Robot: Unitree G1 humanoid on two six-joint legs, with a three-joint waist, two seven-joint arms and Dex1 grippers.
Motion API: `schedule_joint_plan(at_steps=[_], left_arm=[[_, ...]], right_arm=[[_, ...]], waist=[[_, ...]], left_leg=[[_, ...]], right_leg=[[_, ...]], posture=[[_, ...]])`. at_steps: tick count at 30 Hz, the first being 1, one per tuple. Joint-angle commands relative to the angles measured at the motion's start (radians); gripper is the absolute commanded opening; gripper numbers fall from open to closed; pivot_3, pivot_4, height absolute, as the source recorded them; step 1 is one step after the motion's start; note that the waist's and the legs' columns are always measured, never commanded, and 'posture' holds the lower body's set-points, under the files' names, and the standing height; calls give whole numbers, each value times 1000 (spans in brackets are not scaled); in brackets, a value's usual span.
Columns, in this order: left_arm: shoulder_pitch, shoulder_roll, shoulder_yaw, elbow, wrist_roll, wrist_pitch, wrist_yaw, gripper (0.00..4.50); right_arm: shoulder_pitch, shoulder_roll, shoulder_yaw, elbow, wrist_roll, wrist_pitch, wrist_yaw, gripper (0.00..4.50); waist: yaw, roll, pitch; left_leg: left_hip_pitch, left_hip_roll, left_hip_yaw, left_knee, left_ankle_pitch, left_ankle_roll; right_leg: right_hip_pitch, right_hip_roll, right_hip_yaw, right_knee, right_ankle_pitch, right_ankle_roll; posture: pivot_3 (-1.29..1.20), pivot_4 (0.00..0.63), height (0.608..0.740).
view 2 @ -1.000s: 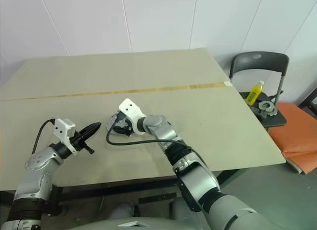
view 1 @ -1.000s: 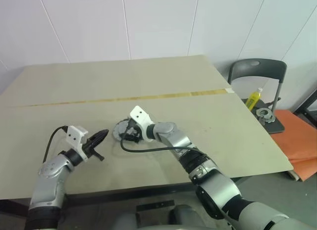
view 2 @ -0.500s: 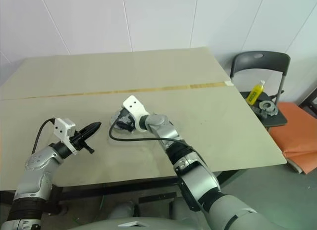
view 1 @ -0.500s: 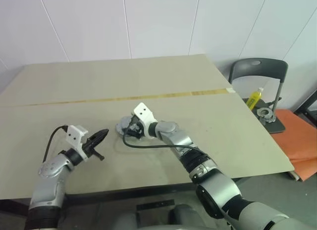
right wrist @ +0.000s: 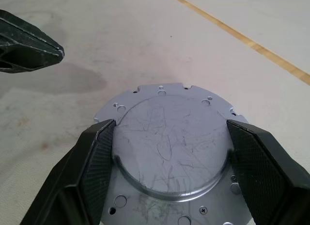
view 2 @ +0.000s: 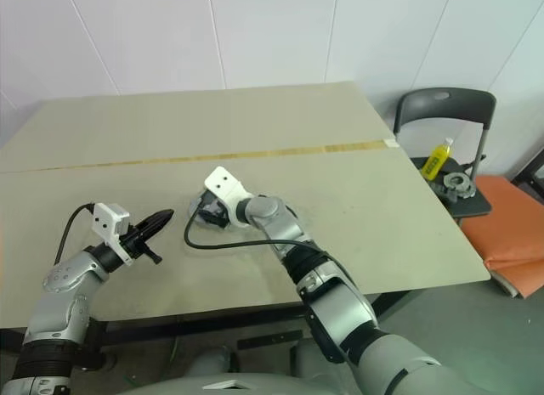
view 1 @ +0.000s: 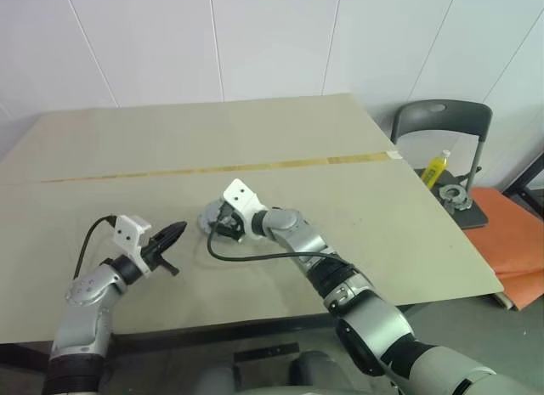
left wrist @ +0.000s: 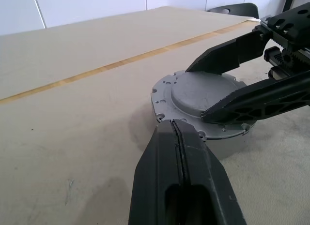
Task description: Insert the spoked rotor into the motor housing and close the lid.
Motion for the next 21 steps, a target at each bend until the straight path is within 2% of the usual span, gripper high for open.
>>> schedule_joint_plan(at_steps=[1, 5, 16, 21], left_arm=[[-8, 7, 11, -38, -2, -17, 3, 0], [-6, 3, 7, -43, -2, -16, 4, 0], [-12, 3, 4, -43, -3, -14, 1, 0], [-65, -3, 15, -57, -49, 20, -5, 0]], right_arm=[[-32, 9, 7, -21, -16, 102, -1, 3213], [-47, 16, -23, -19, 5, 155, -20, 3213], [-51, 5, -2, -2, -5, 201, -23, 3213], [-44, -3, 10, 13, -11, 193, -23, 3213]], waist=[[1, 0, 0], [3, 0, 0], [3, 0, -1], [3, 0, -1]], left_leg=[[0, 0, 0, 0, 0, 0], [0, 0, 0, 0, 0, 0], [0, 0, 0, 1, 0, 0], [1, 0, 0, 1, 0, 0]], right_leg=[[0, 0, 0, 0, 0, 0], [0, -1, 0, 0, 0, 0], [1, -1, 0, 0, 0, 0], [2, -1, -1, 0, 0, 0]], posture=[[0, 0, 740], [0, 0, 740], [0, 0, 740], [0, 0, 740]])
